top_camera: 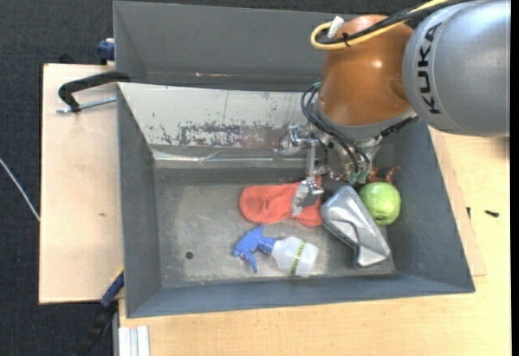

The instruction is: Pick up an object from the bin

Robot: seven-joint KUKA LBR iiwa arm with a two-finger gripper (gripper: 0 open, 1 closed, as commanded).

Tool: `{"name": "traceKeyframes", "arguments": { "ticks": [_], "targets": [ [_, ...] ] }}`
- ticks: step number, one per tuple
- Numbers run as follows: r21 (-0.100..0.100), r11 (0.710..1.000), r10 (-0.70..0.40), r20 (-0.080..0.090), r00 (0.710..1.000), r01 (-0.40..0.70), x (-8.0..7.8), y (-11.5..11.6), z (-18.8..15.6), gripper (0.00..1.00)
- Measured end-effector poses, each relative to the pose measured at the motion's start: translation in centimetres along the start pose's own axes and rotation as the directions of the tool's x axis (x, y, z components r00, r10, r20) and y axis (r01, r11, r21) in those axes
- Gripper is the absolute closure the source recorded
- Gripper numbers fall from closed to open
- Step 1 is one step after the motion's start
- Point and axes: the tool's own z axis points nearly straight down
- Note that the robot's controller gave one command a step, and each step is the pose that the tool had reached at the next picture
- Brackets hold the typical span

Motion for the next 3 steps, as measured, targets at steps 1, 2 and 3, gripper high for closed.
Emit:
{"name": "traceKeyframes", "arguments": {
  "ticks": [1,2,3],
  "targets": [
    [0.002,0.997,0.076,0.008,0.997,-0.076,-0.6,-1.5,0.3,0.0],
    [-0.001,0.993,0.115,0.015,0.993,-0.115,-1.7,-0.7,3.4,0.0],
    [-0.001,0.991,0.133,0.006,0.991,-0.133,-2.2,-0.8,8.3,1.0]
  ]
}}
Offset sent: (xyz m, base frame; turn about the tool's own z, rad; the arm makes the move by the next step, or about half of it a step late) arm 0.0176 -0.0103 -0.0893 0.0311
